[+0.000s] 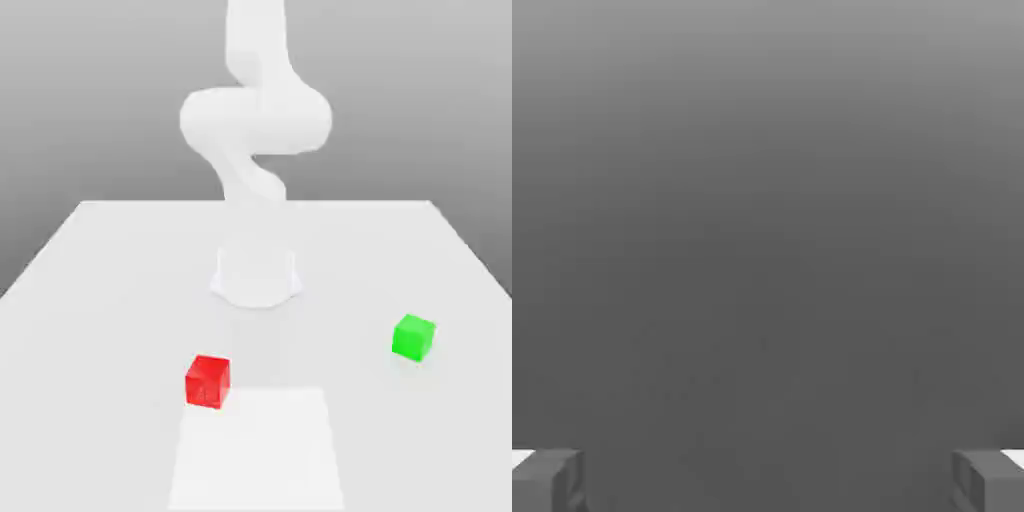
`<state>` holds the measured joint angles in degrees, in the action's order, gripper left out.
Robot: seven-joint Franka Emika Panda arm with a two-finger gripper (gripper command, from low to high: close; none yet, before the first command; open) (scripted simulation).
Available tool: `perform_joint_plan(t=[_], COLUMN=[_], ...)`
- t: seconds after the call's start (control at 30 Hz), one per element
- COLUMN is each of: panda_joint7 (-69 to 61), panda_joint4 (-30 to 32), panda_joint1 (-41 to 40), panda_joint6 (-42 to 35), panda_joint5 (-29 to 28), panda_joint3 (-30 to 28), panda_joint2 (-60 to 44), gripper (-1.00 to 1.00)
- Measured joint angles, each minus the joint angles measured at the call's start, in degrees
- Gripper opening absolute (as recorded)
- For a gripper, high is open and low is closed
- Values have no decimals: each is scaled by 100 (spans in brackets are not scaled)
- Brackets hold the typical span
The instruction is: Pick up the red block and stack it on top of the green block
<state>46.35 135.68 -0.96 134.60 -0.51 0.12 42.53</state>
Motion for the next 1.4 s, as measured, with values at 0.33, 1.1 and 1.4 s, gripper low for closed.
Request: perform_joint_plan(t=[0.33, 1.1, 1.4], panda_joint7=[210, 9, -237], panda_joint4=[1876, 3249, 3436], panda_joint1=[-424, -927, -465], panda_joint6=[1353, 3974, 2662], panda_joint5=[-195, 166, 128], panda_joint3=[-139, -169, 57], panda_joint2=[-1608, -4867, -3357], gripper=[0, -100, -100])
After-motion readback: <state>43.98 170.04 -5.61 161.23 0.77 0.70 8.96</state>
